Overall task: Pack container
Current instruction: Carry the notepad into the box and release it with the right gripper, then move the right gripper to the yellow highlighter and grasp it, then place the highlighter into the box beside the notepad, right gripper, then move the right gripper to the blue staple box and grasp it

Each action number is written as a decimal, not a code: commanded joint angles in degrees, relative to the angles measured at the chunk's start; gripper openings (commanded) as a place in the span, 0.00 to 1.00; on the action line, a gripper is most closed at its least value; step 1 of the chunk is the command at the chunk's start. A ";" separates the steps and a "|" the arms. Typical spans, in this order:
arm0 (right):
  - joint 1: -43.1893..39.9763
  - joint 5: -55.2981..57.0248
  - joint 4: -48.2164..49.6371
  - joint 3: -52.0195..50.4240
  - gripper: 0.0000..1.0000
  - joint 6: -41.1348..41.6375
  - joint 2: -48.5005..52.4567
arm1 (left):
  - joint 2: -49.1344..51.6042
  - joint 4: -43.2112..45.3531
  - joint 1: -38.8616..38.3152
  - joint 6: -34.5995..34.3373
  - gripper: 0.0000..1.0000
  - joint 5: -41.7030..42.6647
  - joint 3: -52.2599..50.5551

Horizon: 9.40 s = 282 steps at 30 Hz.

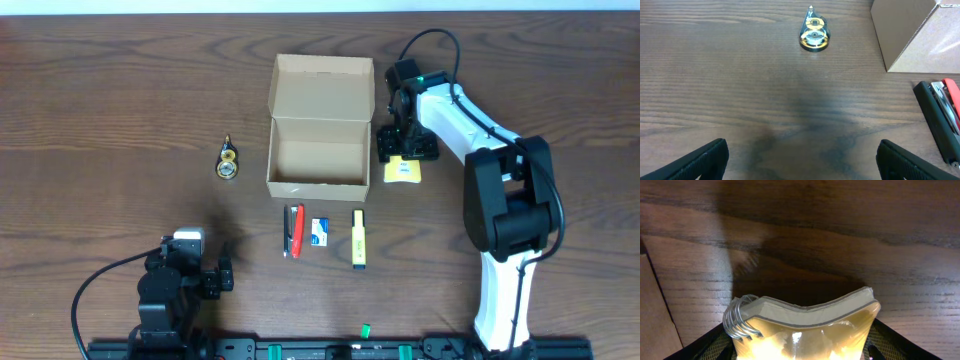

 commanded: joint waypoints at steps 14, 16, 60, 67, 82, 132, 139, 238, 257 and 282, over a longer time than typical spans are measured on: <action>0.22 1.46 -7.45 0.15 0.41 0.74 -6.47 | -0.42 -0.55 -0.22 0.59 0.95 0.13 -0.33; 0.22 1.44 -8.33 0.15 0.41 0.72 -9.88 | -0.42 -0.55 -0.22 0.59 0.95 0.13 -0.33; 16.33 0.98 8.59 0.15 0.41 8.04 -11.37 | -0.42 -0.55 -0.22 0.59 0.95 0.13 -0.33; 16.33 1.01 9.18 0.15 0.66 8.02 -11.37 | -0.42 -0.55 -0.22 0.59 0.96 0.13 -0.33; 16.33 -0.13 10.10 0.15 0.90 8.00 -11.37 | -0.42 -0.55 -0.22 0.59 0.95 0.13 -0.33; 29.59 7.41 -1.11 -39.06 0.99 36.44 -51.06 | -0.42 -0.55 -0.22 0.59 0.95 0.13 -0.33; 35.58 7.63 9.11 -46.93 0.99 45.13 -51.04 | -0.42 -0.55 -0.22 0.59 0.95 0.13 -0.33; 22.05 10.62 29.24 -26.43 0.17 17.09 -32.20 | -0.42 -0.55 -0.22 0.59 0.95 0.13 -0.33; 22.05 10.21 30.84 -26.43 0.43 16.92 -27.26 | -0.42 -0.55 -0.22 0.59 0.95 0.13 -0.33; 28.46 9.51 4.26 -10.32 0.68 16.98 -34.75 | -0.42 -0.55 -0.22 0.59 0.95 0.13 -0.33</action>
